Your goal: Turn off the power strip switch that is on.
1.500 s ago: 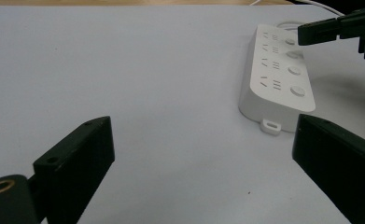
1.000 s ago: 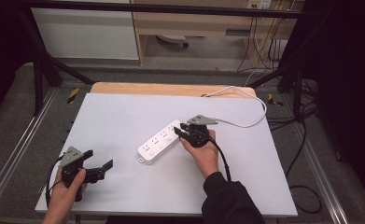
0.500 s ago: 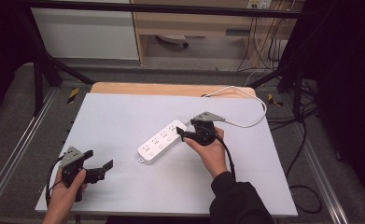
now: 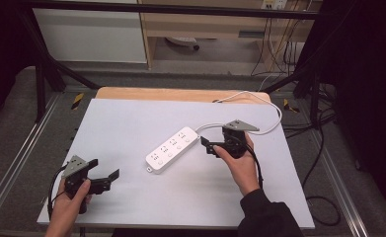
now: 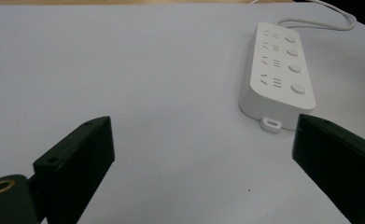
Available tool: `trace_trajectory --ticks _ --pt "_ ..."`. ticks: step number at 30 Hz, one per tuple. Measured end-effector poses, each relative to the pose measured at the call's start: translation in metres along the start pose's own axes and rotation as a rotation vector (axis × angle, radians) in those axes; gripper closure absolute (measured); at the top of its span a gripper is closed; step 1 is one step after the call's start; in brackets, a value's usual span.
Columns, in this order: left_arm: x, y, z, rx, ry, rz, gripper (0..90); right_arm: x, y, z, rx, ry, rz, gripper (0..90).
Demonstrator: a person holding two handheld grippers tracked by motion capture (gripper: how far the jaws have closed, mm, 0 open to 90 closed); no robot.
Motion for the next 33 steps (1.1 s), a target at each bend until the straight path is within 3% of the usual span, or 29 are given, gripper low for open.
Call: trace_trajectory --ticks 12,23,30,33 --pt "0.0 -0.001 -0.001 0.003 0.001 0.0 5.4 -0.026 -0.053 -0.034 -0.039 0.007 -0.065 4.8" --pt "0.0 -0.002 -0.001 0.002 0.0 -0.003 5.4 -0.047 -0.09 -0.066 -0.114 0.001 -0.098 4.7" --pt "0.001 -0.003 -0.002 0.002 -0.002 -0.008 5.4 -0.071 -0.092 -0.09 -0.176 0.031 -0.04 4.2" --pt "0.001 -0.003 -0.002 0.001 0.0 -0.009 5.4 -0.08 -0.086 -0.098 -0.215 0.05 0.015 4.2"
Point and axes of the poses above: each handheld gripper's, and its own axes: y roughly forward along the jaws, x roughly out of its top, z roughly to its left, the point moved 3 cm from there along y, roughly forward along the jaws, and after that the axes turned 12 degrees about y, right-handed, at the moved point
